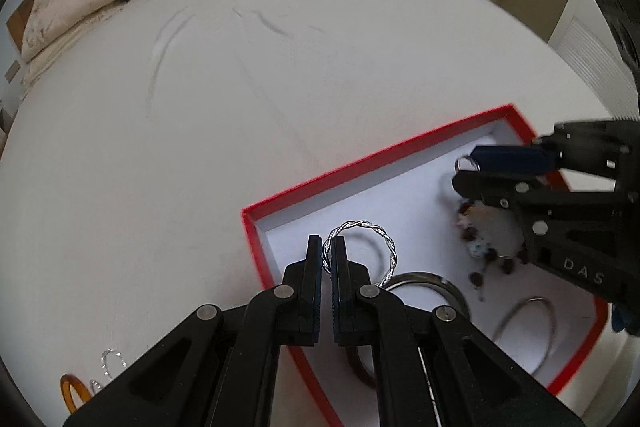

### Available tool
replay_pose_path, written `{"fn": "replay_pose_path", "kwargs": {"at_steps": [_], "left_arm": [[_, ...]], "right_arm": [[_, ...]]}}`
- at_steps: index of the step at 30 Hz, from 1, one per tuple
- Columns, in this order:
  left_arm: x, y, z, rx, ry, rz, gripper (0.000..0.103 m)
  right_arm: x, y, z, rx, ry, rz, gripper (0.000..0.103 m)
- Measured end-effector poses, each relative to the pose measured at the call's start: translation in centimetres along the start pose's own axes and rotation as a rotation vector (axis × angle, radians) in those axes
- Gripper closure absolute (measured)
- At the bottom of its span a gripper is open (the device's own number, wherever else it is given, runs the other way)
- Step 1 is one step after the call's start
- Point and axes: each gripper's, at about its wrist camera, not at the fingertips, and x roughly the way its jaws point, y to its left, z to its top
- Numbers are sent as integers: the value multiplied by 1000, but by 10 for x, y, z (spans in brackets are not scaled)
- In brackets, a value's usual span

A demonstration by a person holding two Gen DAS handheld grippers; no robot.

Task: Organize jewelry
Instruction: 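Carry both into the red box and open both tools to release, then move both tools toward the silver watch and silver chain on the bed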

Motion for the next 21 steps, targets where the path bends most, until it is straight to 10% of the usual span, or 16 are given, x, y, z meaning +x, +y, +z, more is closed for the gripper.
{"fn": "replay_pose_path", "kwargs": {"at_steps": [13,21], "left_arm": [[17,1,-10,-23,-2,-18,97],[-36,14,-17,-105,-57,-61,74]], "right_arm": [[17,-4,8,-40,71,-60,83],[-55,0,-9,-11,-14,-95,76]]}}
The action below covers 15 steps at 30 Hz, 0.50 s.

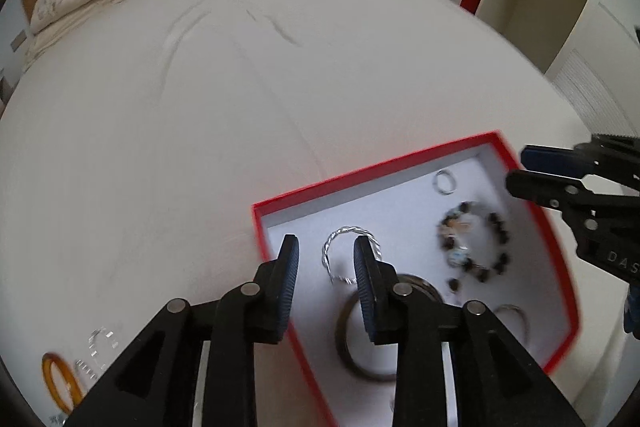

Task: Organize jewelry
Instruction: 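Move both tools toward the silver watch and silver chain on the bed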

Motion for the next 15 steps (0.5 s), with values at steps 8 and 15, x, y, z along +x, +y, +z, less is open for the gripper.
{"fn": "replay_pose_path", "kwargs": {"at_steps": [8,15], "left_arm": [[-159,24,-11,-45,-175,57,73],[-274,77,-100,-81,-227,171,70]], "right_arm": [[-120,12,-24,67,-137,-9,75],[-216,43,-66,94,-259,12,75]]}}
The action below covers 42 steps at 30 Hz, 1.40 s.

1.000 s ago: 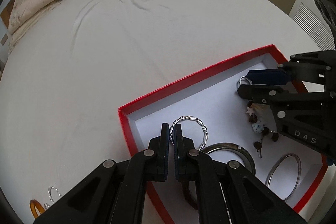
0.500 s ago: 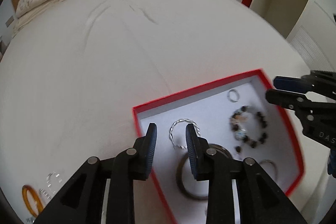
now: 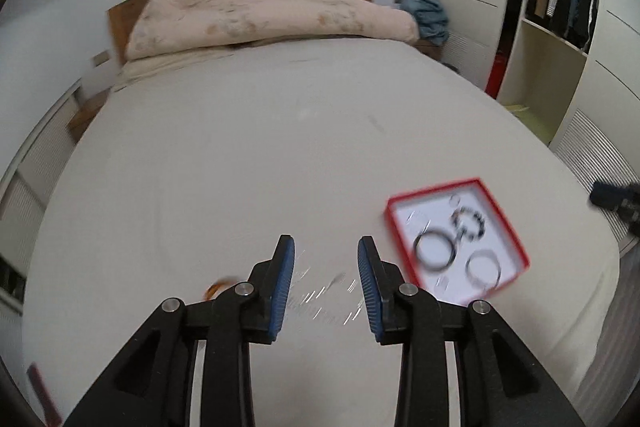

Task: Organize jewelry
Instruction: 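Move both tools toward the silver watch and silver chain on the bed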

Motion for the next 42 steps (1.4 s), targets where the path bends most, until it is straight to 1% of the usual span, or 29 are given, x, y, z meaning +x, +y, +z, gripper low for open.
{"fn": "replay_pose_path", "kwargs": {"at_steps": [1,4,6,8,9,12,14,16,21,24,26,28,31,37,42], "left_arm": [[-11,9,-9,-13,6,6,70],[-54,56,-47,-65,-1,45,70],[-78,73,-66,-102,-14,62,69],[-103,95,-84,-144,-33,93,58],[-116,106,-94,-170,-44,104,55],[-144,134,-117,-213,-66,140,55],[-157,148,-128,-236,-74,151,55],[-163,153,-136,-243,-78,155,54],[-168,157,-150,-233,-84,180,54],[-160,158,-158,-232,-87,194,54],[-148,157,-161,-224,-77,205,54],[-132,158,-165,-220,-55,195,54],[-100,162,-169,-231,-9,176,54],[-24,176,-173,-320,73,108,54],[41,174,-171,-324,148,65,54]], "right_arm": [[-12,6,-4,-2,-14,2,75],[-46,26,-16,-6,-52,18,75],[-62,38,-20,-11,-73,25,75],[-78,53,-24,-19,-96,38,75],[-85,58,-25,-22,-104,42,75],[-99,76,-30,-34,-124,52,75],[-105,86,-33,-37,-132,62,75],[-111,95,-37,-42,-137,64,75],[-108,111,-42,-35,-129,94,75],[-95,122,-45,-43,-105,117,75],[-81,129,-46,-46,-84,132,75],[-62,135,-46,-53,-58,145,75],[-32,144,-47,-55,-15,168,75],[40,165,-48,-87,83,205,75],[110,182,-49,-93,168,244,75]]}}
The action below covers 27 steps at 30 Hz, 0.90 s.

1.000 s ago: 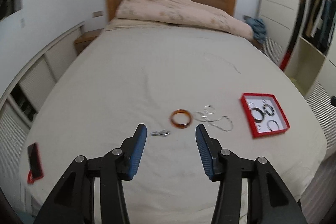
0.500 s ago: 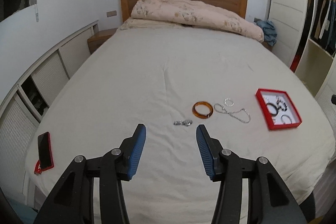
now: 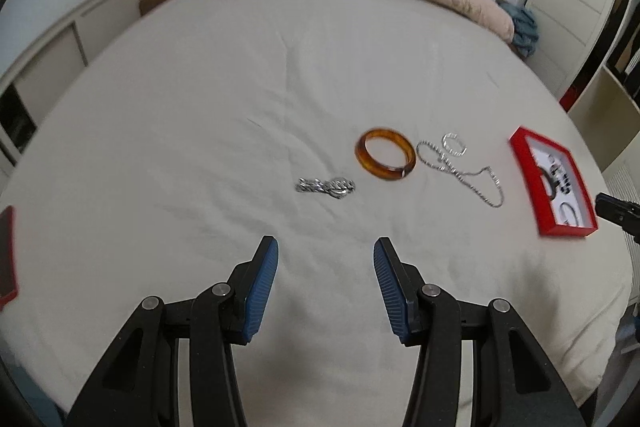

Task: Organize jewelry
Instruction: 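Move both tools toward the silver watch and silver chain on the bed, then grasp the silver watch with the left tool while the right tool grasps the silver chain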

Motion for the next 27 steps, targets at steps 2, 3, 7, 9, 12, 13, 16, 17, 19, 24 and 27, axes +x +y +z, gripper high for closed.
{"fn": "replay_pose_path", "kwargs": {"at_steps": [2,3,7,9,12,13,16,17,19,24,27], "left_arm": [[22,-3,5,6,26,-13,53],[33,-4,8,3,39,-20,53],[69,-8,19,-25,71,-51,48],[82,-8,24,-46,81,-58,47],[97,-8,31,-73,83,-37,47],[101,-9,33,-72,82,-25,47],[115,-12,36,-62,95,18,47],[119,-12,37,-59,97,32,47],[122,-13,38,-56,90,45,47],[127,-13,42,-57,66,63,59],[127,-9,40,-65,55,61,71]], "right_arm": [[30,-2,3,4,40,15,75],[40,-2,4,5,52,19,75],[83,-4,9,1,99,44,75],[103,-3,11,-7,118,59,75],[125,-1,14,-23,135,69,74],[129,0,15,-26,136,74,73],[140,1,18,-39,135,85,68],[143,2,19,-44,133,88,68],[148,2,21,-53,134,91,68],[162,5,24,-82,143,100,68],[172,6,23,-87,157,108,68]]}}
